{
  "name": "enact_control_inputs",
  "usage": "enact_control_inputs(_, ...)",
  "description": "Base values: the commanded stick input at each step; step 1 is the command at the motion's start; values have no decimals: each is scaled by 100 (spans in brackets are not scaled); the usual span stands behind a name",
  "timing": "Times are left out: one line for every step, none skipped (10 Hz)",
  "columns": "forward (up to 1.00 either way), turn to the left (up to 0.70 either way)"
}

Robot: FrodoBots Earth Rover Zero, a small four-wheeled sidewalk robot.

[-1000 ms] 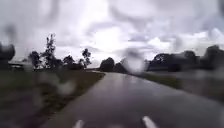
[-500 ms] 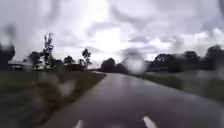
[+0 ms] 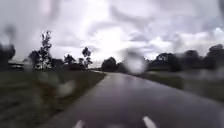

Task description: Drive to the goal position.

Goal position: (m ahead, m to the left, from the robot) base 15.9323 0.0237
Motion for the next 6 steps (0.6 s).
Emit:
enact_control_inputs(85,0)
enact_control_inputs(85,0)
enact_control_inputs(85,0)
enact_control_inputs(85,0)
enact_control_inputs(85,0)
enact_control_inputs(85,0)
